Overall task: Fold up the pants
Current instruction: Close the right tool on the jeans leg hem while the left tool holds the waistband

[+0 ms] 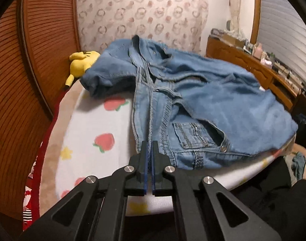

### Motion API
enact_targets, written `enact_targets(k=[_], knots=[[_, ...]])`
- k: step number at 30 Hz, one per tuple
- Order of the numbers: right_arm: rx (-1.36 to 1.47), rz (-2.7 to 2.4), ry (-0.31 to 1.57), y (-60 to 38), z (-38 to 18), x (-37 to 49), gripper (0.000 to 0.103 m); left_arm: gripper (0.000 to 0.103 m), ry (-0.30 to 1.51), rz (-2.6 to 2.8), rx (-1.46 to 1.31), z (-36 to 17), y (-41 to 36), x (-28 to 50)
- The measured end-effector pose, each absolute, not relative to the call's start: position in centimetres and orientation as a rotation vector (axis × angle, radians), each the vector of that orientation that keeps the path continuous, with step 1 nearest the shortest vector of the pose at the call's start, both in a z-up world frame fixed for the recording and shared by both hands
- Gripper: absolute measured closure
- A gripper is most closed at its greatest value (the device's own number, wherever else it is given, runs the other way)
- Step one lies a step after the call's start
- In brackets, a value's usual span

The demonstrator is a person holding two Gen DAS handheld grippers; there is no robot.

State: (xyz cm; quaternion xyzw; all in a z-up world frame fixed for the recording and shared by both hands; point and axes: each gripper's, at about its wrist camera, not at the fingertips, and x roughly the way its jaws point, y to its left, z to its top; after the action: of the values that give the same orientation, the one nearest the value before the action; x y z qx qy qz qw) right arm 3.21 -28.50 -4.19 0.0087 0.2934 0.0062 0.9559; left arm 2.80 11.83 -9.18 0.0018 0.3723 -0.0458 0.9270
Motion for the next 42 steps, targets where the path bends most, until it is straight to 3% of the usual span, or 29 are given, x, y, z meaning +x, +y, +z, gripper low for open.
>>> enact_targets(k=[7, 10, 12, 15, 20, 24, 29, 37, 42], knots=[[0.050, 0.045, 0.629, -29.3, -4.5, 3.5, 0.010, 0.096, 0.745, -0.100, 0.013, -8.9, 11.2, 2.9], [0.067, 0.052, 0.653, -30.3, -4.8, 3.7, 0.012, 0.075, 0.752, -0.094, 0.015, -9.1, 11.4, 3.2], [0.080, 0.055, 0.670, -31.0, -5.0, 3.7, 0.012, 0.046, 0.751, -0.098, 0.011, -9.1, 11.5, 3.3], [0.102, 0.058, 0.689, -31.8, -4.7, 3.7, 0.012, 0.027, 0.739, -0.121, -0.003, -9.0, 11.5, 3.4], [0.164, 0.067, 0.719, -33.0, -4.8, 3.8, 0.014, 0.026, 0.737, -0.104, -0.012, -9.5, 11.6, 3.6], [0.269, 0.097, 0.748, -34.2, -5.2, 4.3, 0.025, 0.026, 0.761, -0.100, -0.059, -10.3, 12.4, 3.9], [0.291, 0.104, 0.767, -34.7, -5.4, 4.8, 0.029, 0.027, 0.787, -0.087, -0.057, -11.4, 12.7, 4.1], [0.316, 0.118, 0.770, -34.6, -4.9, 4.9, 0.071, 0.027, 0.806, -0.098, -0.074, -12.5, 12.7, 4.5], [0.278, 0.138, 0.734, -33.8, -3.8, 4.4, 0.087, 0.029, 0.806, -0.102, -0.087, -12.7, 12.8, 4.5]])
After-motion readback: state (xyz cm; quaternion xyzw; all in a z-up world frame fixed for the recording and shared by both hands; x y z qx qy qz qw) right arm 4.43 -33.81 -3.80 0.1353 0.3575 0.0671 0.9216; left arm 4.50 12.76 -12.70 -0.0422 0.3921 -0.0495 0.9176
